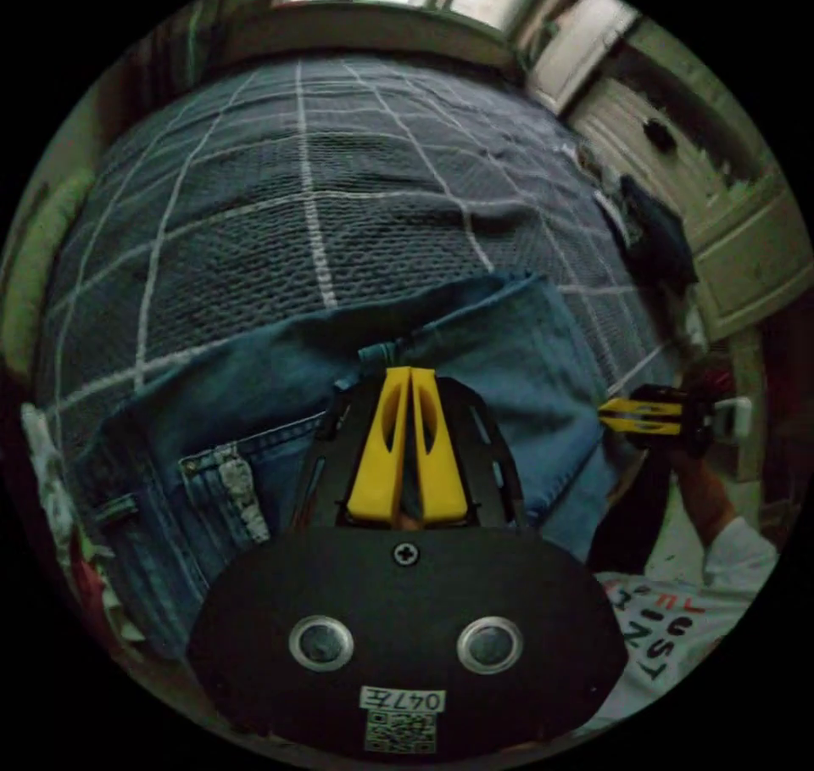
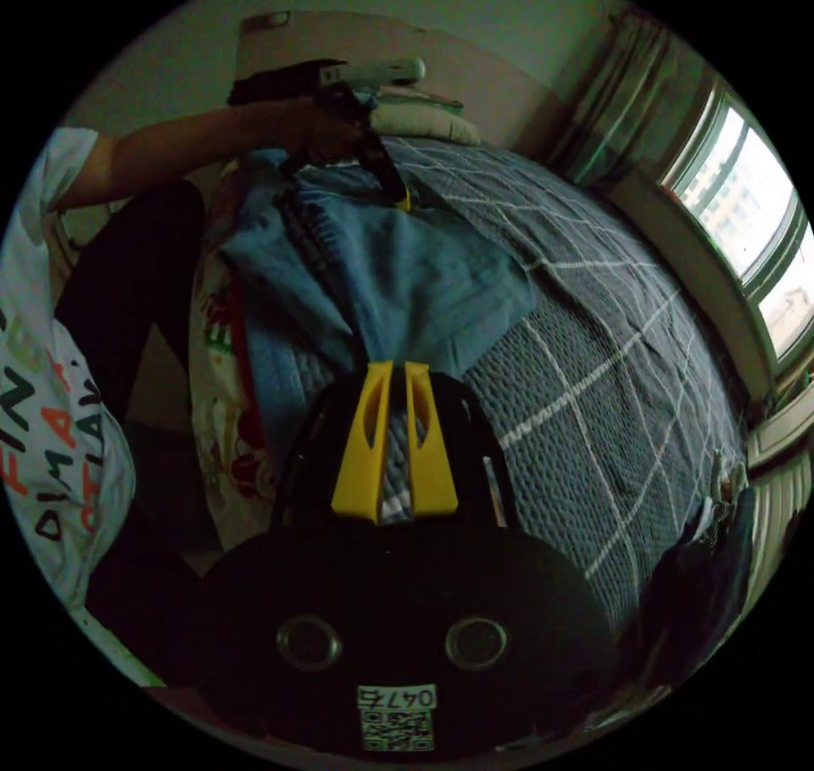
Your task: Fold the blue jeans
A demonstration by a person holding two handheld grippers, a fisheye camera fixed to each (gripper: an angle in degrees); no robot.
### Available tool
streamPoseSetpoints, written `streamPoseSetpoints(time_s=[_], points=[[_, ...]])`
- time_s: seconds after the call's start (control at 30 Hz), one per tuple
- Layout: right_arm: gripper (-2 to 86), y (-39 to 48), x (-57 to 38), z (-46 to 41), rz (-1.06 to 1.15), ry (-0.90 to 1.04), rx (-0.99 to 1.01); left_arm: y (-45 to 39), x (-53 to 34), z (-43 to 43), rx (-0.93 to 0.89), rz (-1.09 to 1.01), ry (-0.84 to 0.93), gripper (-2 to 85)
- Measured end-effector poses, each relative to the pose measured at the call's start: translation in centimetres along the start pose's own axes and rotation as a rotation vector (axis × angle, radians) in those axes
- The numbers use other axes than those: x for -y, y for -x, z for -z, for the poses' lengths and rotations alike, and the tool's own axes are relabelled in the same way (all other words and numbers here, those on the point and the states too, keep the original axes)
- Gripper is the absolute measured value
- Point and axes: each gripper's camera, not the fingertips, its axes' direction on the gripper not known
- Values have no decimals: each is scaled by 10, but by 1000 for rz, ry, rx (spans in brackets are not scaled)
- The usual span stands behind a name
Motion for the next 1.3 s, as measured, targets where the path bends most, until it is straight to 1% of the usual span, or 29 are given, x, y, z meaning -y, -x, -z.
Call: streamPoseSetpoints(time_s=[0.03, 0.1, 0.13, 0.2, 0.23, 0.27, 0.3, 0.33, 0.37, 0.4, 0.43, 0.47, 0.5, 0.53, 0.57, 0.6, 0.63, 0.67, 0.7, 0.73, 0.77, 0.8, 0.87, 0.93, 0.97, 1.03, 1.1, 1.17, 1.3], points=[[8, 6, 5, 4, 21, 18, -2, 15, -9, 5, -60, 53, -9, -9], [9, 10, 16, 16, 34, 20, -9, 24, -25, 20, -30, 69, -34, -10], [10, 7, 26, 29, 17, -31, -24, 23, -39, 34, -10, 37, -79, -10], [10, 1, 45, 44, -1, -126, -32, 18, -63, 53, -75, -29, -148, -10], [10, -3, 61, 44, -2, -127, -46, 13, -78, 58, -146, -78, -158, -10], [10, -5, 69, 40, 0, -114, -55, 8, -91, 54, -194, -123, -119, -10], [10, -8, 84, 29, -9, -80, -63, 6, -97, 50, -196, -136, -88, -10], [10, -12, 94, 14, -36, -43, -50, 6, -108, 39, -144, -139, -33, -10], [10, -14, 98, 5, -55, -19, -37, 11, -118, 26, -55, -107, 19, -10], [10, -15, 102, -14, -95, 50, -3, 16, -124, 19, -32, -85, 51, -10], [11, -12, 104, -27, -132, 102, 46, 28, -135, 16, -88, -27, 35, -10], [11, -8, 105, -27, -161, 100, 46, 39, -147, 28, -190, 9, 6, -10], [14, 4, 110, -14, -188, 65, -5, 43, -154, 38, -247, 9, -30, -9], [17, 24, 117, 10, -172, -36, -60, 53, -176, 68, -339, 14, -173, -9], [21, 36, 122, 23, -155, -97, -75, 67, -206, 100, -352, 53, -323, -8], [29, 63, 133, 47, -110, -196, -77, 75, -222, 114, -322, 84, -383, -7], [42, 93, 149, 66, -48, -263, -44, 92, -254, 139, -198, 178, -474, -4], [49, 109, 158, 74, -8, -285, -17, 109, -286, 158, -33, 297, -533, 0], [59, 143, 178, 83, 78, -311, 38, 116, -300, 165, 52, 352, -546, 6], [67, 179, 197, 88, 170, -331, 83, 129, -322, 175, 174, 436, -536, 18], [70, 197, 207, 89, 216, -339, 99, 140, -338, 179, 227, 482, -517, 66], [75, 234, 225, 87, 301, -347, 117, 145, -345, 180, 232, 499, -513, 89], [85, 285, 251, 78, 419, -328, 88, 164, -359, 172, 202, 549, -485, 147], [101, 339, 280, 59, 519, -247, -28, 182, -358, 158, 180, 589, -408, 161], [105, 349, 286, 54, 532, -228, -64, 192, -355, 150, 147, 598, -373, 163], [94, 376, 300, 35, 573, -163, -150, 206, -348, 145, 70, 593, -374, 159], [68, 385, 304, 20, 592, -88, -177, 215, -339, 145, 13, 584, -402, 155], [53, 384, 300, 22, 563, -100, -153, 224, -320, 142, 11, 577, -384, 153], [39, 360, 276, 53, 380, -247, -94, 230, -289, 126, 80, 624, -283, 158]])
